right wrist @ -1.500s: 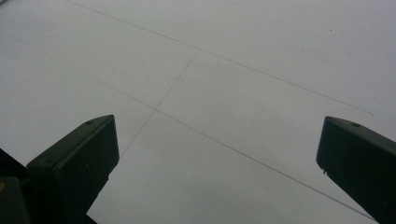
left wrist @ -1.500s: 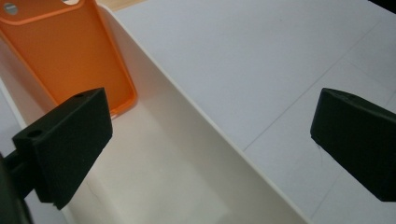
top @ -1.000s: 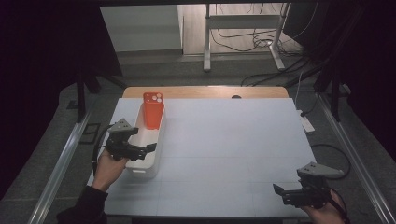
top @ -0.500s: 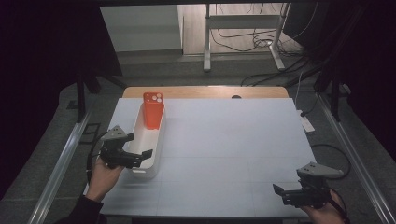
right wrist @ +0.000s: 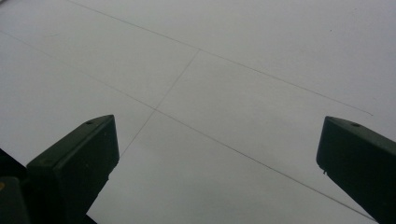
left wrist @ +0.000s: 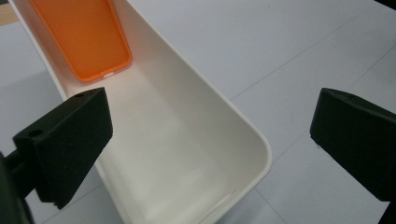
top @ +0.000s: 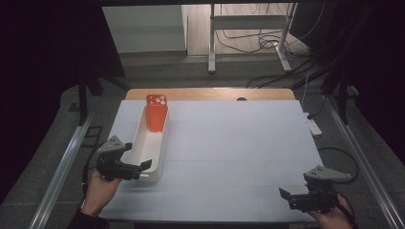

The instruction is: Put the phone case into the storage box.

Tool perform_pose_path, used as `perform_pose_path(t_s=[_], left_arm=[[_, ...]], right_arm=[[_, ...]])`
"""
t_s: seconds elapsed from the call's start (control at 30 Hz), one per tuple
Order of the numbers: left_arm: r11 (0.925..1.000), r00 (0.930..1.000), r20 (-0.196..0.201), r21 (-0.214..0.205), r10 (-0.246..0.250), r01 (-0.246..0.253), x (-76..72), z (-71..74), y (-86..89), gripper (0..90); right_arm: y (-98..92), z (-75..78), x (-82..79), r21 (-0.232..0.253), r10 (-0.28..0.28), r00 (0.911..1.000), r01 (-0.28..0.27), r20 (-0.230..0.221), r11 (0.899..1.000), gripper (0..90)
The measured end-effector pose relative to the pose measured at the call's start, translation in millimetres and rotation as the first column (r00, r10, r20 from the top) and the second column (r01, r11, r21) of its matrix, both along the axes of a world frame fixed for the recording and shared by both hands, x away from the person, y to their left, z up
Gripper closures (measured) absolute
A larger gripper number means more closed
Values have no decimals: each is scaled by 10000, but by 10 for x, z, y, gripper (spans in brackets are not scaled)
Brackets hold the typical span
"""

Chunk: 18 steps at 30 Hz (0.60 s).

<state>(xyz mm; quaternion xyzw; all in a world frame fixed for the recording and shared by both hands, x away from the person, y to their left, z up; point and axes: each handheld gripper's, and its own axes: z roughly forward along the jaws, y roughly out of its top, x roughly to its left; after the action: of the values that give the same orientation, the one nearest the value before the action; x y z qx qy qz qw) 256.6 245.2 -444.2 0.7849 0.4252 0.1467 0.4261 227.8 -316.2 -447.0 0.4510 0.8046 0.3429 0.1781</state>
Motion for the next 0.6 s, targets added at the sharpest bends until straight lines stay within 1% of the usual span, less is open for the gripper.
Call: perform_pose_path(t_s=[0.23,0.6], left_arm=[[9998,9998,-23,38,175,-175,-96,-15,57,0],[9990,9992,-11,224,394,-393,-268,-33,127,0]], right_arm=[[0,-2,1,5,-7,10000,7,8,10000,0],[1,-3,3,-1,-15,10000,15,-3,10000,0]])
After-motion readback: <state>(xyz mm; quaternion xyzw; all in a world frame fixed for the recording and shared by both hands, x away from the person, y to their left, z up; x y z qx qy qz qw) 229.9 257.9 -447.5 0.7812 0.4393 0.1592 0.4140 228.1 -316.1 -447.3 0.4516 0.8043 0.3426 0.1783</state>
